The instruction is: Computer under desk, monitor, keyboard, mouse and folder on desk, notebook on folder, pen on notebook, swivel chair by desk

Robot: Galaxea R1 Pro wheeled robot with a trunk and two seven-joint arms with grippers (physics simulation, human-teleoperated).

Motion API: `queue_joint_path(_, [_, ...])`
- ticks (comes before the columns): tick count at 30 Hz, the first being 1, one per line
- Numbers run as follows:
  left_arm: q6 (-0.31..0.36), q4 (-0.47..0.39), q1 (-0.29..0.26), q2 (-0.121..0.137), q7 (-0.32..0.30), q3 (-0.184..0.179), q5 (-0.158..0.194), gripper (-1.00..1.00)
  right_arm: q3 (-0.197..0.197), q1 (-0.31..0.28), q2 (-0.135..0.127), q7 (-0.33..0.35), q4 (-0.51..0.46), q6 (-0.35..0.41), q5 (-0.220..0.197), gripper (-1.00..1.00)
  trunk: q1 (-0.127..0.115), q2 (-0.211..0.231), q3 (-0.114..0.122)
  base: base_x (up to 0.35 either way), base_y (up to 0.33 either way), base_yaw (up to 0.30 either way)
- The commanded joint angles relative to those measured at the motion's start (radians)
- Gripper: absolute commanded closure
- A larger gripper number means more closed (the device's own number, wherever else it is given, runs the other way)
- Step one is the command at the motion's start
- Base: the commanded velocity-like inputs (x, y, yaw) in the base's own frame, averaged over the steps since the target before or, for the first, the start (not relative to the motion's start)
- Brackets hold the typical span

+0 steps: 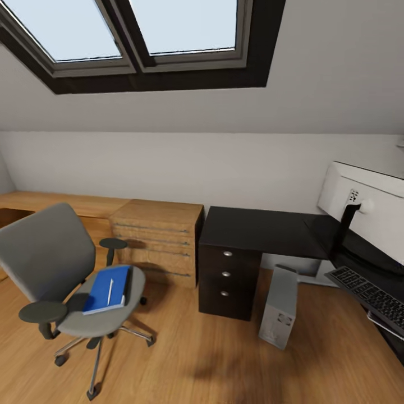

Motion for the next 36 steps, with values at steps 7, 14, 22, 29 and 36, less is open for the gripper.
queue_joint_path(7, [-0.003, 0.0, -0.001, 0.001, 0.008, -0.008, 0.005, -1.0, 0.001, -0.001, 0.0, -0.004, 0.002, -0.002, 0.002, -1.0, 0.0, -0.001, -0.006, 0.0, 0.0, -0.149])
queue_joint_path(14, [-0.003, 0.0, -0.001, 0.001, 0.011, -0.007, 0.006, -1.0, 0.001, -0.001, 0.0, -0.005, 0.007, -0.002, 0.004, -1.0, 0.0, -0.001, -0.007, 0.0, 0.0, -0.011])
queue_joint_path(22, [-0.003, 0.0, -0.001, 0.0, 0.016, -0.005, 0.006, -1.0, -0.001, -0.001, 0.001, -0.005, 0.007, -0.002, 0.001, -1.0, -0.015, 0.027, 0.006, 0.0, 0.0, 0.0])
queue_joint_path(29, [-0.003, 0.0, -0.001, 0.0, 0.016, 0.007, 0.006, -1.0, -0.001, -0.001, 0.002, -0.005, 0.006, -0.003, -0.001, -1.0, -0.042, 0.076, 0.028, 0.0, 0.0, 0.0])
queue_joint_path(36, [-0.001, 0.0, -0.001, -0.001, 0.016, 0.008, 0.005, -1.0, 0.0, -0.001, 0.002, -0.004, 0.006, -0.004, 0.001, -1.0, -0.069, 0.125, 0.051, 0.0, 0.0, -0.079])
